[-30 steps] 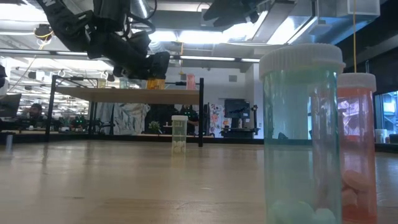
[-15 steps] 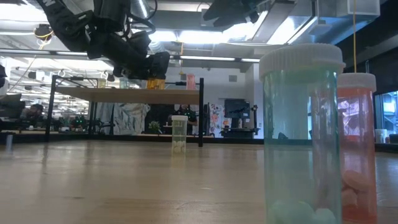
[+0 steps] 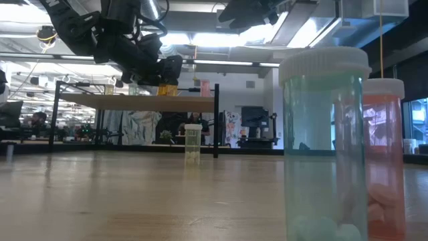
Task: Pick and place medicine bottles onto shelf by color
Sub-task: Put the top big orange pill bottle on the shelf aligned with the orange pill bottle on the shelf
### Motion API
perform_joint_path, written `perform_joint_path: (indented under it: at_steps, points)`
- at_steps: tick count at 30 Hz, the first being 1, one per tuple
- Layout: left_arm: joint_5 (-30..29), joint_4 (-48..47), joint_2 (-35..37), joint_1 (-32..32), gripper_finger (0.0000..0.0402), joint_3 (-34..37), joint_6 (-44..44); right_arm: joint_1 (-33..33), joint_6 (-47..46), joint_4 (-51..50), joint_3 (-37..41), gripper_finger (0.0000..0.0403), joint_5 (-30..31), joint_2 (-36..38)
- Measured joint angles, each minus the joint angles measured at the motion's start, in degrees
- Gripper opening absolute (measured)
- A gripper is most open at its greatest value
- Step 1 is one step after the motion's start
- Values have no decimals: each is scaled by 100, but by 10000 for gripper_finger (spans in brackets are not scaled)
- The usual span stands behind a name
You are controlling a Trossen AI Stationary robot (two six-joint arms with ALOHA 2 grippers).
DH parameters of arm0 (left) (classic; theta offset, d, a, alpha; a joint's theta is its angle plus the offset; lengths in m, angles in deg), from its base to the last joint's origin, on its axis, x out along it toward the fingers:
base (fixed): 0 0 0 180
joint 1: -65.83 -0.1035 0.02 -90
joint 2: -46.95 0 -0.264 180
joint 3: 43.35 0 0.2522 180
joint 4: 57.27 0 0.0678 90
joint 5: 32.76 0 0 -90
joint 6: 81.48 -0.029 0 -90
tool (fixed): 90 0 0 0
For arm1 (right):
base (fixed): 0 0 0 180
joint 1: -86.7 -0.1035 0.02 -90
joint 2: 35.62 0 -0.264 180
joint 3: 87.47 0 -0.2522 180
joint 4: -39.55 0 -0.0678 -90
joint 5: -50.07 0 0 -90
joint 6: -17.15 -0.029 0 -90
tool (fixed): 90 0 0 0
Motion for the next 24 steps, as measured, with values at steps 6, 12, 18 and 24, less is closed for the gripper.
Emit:
perform_joint_path:
  at_steps: [6, 12, 18, 24]
  points:
    - [-32, -7, 0, 0, 179, 0, 61, -1, -2, -2, -7, 261, -2, 2]
    - [-64, -8, 0, 0, 179, 0, 63, -2, 0, -2, -7, 261, -1, 2]
    - [-119, -13, 0, -1, 179, 0, 166, -1, -2, 0, -7, 261, -1, 2]
    - [-171, -15, 0, -2, 179, 0, 482, -2, -2, 0, -7, 261, -2, 2]
